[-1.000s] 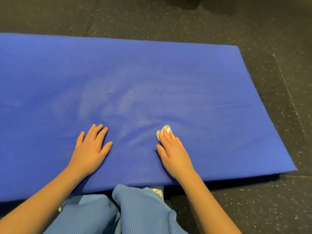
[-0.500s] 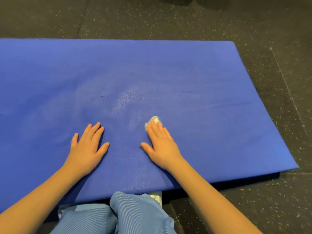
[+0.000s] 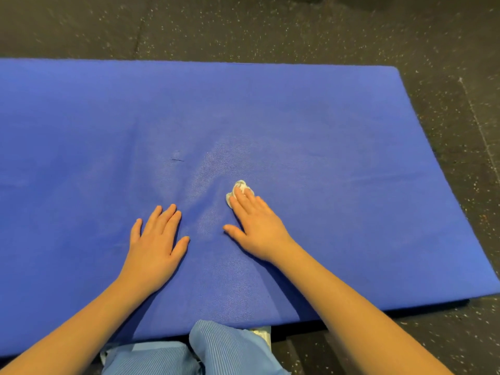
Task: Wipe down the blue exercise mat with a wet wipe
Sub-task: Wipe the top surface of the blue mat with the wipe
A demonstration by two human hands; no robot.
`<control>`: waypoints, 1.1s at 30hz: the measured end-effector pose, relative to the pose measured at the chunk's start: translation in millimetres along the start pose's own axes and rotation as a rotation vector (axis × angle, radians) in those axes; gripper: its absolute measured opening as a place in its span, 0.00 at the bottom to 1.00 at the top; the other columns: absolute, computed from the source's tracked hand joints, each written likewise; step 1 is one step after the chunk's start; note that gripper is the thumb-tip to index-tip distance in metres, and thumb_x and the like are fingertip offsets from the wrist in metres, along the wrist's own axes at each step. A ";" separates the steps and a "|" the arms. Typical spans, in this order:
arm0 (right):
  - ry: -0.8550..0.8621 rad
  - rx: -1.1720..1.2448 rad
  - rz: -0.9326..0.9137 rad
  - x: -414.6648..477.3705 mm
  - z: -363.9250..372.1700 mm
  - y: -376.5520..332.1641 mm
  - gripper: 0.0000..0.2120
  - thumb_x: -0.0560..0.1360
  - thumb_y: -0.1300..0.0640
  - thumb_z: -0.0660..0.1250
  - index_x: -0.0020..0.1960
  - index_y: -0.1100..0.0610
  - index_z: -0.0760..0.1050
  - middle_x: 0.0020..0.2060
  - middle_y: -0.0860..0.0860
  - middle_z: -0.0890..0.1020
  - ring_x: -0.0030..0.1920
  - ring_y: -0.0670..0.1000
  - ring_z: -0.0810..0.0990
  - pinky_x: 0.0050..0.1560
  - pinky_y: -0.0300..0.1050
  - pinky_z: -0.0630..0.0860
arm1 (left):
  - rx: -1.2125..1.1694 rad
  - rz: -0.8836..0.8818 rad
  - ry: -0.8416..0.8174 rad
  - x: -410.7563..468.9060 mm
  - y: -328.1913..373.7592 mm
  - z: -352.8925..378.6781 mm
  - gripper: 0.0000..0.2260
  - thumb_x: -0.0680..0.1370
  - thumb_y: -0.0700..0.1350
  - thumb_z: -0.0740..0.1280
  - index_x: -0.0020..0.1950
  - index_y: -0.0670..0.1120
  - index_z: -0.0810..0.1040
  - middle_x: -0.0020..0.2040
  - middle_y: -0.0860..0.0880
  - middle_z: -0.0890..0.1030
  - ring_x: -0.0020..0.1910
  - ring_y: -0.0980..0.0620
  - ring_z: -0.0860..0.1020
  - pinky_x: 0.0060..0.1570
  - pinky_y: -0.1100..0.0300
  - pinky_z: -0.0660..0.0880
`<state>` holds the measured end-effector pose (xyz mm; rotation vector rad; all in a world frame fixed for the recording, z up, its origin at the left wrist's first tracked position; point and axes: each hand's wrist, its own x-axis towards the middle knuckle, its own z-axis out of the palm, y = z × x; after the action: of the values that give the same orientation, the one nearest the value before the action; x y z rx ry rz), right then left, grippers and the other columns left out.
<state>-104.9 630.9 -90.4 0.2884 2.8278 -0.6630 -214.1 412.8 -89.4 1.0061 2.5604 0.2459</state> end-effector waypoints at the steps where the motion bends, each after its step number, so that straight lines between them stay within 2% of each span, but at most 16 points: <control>1: -0.002 -0.025 -0.014 5.1 -1.8 9.3 0.31 0.81 0.41 0.50 0.79 0.55 0.50 0.78 0.53 0.46 0.78 0.51 0.42 0.76 0.49 0.46 | -0.006 0.010 -0.004 2.3 -0.5 -1.0 0.38 0.73 0.65 0.42 0.76 0.44 0.63 0.77 0.49 0.59 0.78 0.49 0.52 0.74 0.45 0.46; 4: 0.052 -0.064 0.129 29.5 -14.4 31.8 0.29 0.82 0.45 0.53 0.79 0.54 0.49 0.78 0.52 0.45 0.78 0.51 0.43 0.76 0.51 0.50 | -0.016 0.063 0.005 14.6 -3.9 -6.3 0.38 0.74 0.65 0.43 0.75 0.43 0.64 0.77 0.48 0.59 0.77 0.49 0.52 0.75 0.47 0.47; 7: 0.131 0.006 0.293 51.0 -11.4 25.2 0.31 0.81 0.45 0.54 0.78 0.56 0.49 0.78 0.54 0.44 0.78 0.54 0.43 0.76 0.51 0.50 | -0.012 0.074 0.001 28.2 -6.6 -7.4 0.38 0.74 0.65 0.41 0.77 0.46 0.60 0.79 0.51 0.55 0.78 0.52 0.49 0.75 0.48 0.44; 9: 0.102 0.024 0.232 54.9 -3.1 11.3 0.34 0.80 0.43 0.57 0.79 0.56 0.48 0.78 0.55 0.42 0.78 0.55 0.40 0.76 0.50 0.46 | -0.017 0.071 0.001 30.5 -7.0 -4.3 0.37 0.75 0.65 0.42 0.77 0.46 0.60 0.78 0.52 0.55 0.78 0.52 0.49 0.75 0.48 0.43; 11: 0.052 -0.020 0.066 52.2 -1.5 6.4 0.34 0.80 0.44 0.58 0.79 0.57 0.48 0.78 0.55 0.43 0.78 0.54 0.40 0.76 0.49 0.45 | -0.018 0.074 0.018 29.1 -7.2 -1.1 0.35 0.76 0.64 0.44 0.77 0.46 0.62 0.78 0.51 0.57 0.78 0.51 0.51 0.75 0.46 0.46; 14: 0.069 -0.121 -0.060 62.7 -17.5 29.9 0.30 0.81 0.47 0.58 0.78 0.57 0.53 0.78 0.55 0.48 0.78 0.54 0.45 0.75 0.49 0.51 | -0.030 0.087 0.011 31.4 -9.8 -0.8 0.34 0.77 0.64 0.45 0.76 0.45 0.64 0.77 0.51 0.59 0.77 0.51 0.52 0.75 0.46 0.46; 16: 0.114 -0.141 0.044 82.1 -29.3 45.1 0.30 0.81 0.48 0.58 0.78 0.58 0.53 0.78 0.56 0.49 0.78 0.55 0.46 0.74 0.50 0.54 | -0.018 0.127 0.016 36.5 -14.0 -3.8 0.34 0.78 0.65 0.44 0.75 0.45 0.65 0.77 0.50 0.61 0.76 0.52 0.53 0.74 0.49 0.46; 18: 0.144 -0.100 0.221 103.1 -33.8 48.7 0.30 0.82 0.47 0.55 0.78 0.57 0.51 0.78 0.56 0.46 0.78 0.55 0.44 0.74 0.51 0.52 | 0.018 0.170 0.027 45.8 -17.0 -7.9 0.33 0.79 0.64 0.45 0.74 0.44 0.67 0.76 0.49 0.63 0.76 0.51 0.54 0.73 0.49 0.47; 20: 0.158 -0.021 0.290 117.1 -30.9 38.2 0.32 0.81 0.45 0.55 0.79 0.57 0.49 0.78 0.55 0.44 0.78 0.55 0.42 0.75 0.50 0.48 | 0.028 0.151 0.026 60.1 -18.5 -12.3 0.33 0.78 0.63 0.47 0.75 0.44 0.66 0.77 0.49 0.60 0.77 0.50 0.53 0.74 0.47 0.48; 24: 0.025 -0.068 -0.089 120.1 -24.1 25.5 0.33 0.81 0.45 0.57 0.79 0.57 0.50 0.78 0.54 0.45 0.78 0.54 0.42 0.76 0.49 0.46 | 0.055 0.101 0.017 91.3 -21.8 -19.3 0.34 0.76 0.63 0.46 0.75 0.44 0.64 0.77 0.49 0.59 0.77 0.46 0.54 0.73 0.42 0.50; 26: 0.025 -0.142 -0.164 129.3 -31.3 42.9 0.30 0.81 0.46 0.56 0.79 0.55 0.52 0.78 0.52 0.48 0.78 0.52 0.45 0.75 0.50 0.49 | 0.099 0.121 -0.004 97.5 -23.9 -19.1 0.32 0.77 0.61 0.48 0.74 0.43 0.66 0.76 0.47 0.63 0.76 0.44 0.57 0.72 0.39 0.54; 28: 0.093 -0.205 -0.096 145.7 -41.1 60.1 0.28 0.81 0.47 0.55 0.78 0.55 0.55 0.78 0.53 0.50 0.78 0.53 0.48 0.73 0.50 0.53 | 0.128 0.139 -0.004 98.7 -25.1 -18.9 0.30 0.78 0.60 0.51 0.72 0.42 0.69 0.74 0.45 0.67 0.74 0.43 0.60 0.70 0.38 0.58; 30: 0.145 -0.203 0.080 166.5 -51.3 67.2 0.27 0.82 0.47 0.54 0.77 0.57 0.54 0.78 0.55 0.49 0.78 0.55 0.48 0.74 0.53 0.54 | 0.125 0.152 0.014 102.4 -26.7 -20.7 0.29 0.78 0.59 0.51 0.71 0.42 0.70 0.73 0.45 0.68 0.74 0.44 0.60 0.69 0.38 0.59; 32: 0.179 -0.120 0.208 187.0 -55.8 63.2 0.28 0.82 0.45 0.54 0.77 0.57 0.54 0.78 0.57 0.48 0.77 0.56 0.47 0.74 0.52 0.52 | 0.124 0.160 0.033 110.7 -29.1 -23.3 0.29 0.78 0.59 0.51 0.72 0.42 0.69 0.74 0.45 0.67 0.75 0.46 0.58 0.70 0.38 0.57; 33: 0.179 -0.081 0.209 194.7 -55.6 58.7 0.29 0.81 0.44 0.55 0.77 0.58 0.54 0.78 0.57 0.48 0.77 0.57 0.46 0.74 0.52 0.51 | 0.128 0.156 0.038 115.5 -30.3 -24.0 0.29 0.78 0.59 0.51 0.73 0.43 0.68 0.75 0.46 0.65 0.75 0.46 0.57 0.71 0.39 0.56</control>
<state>-286.3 734.9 -116.4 0.6483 2.9255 -0.5002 -320.3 469.2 -108.8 1.2618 2.5613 0.1452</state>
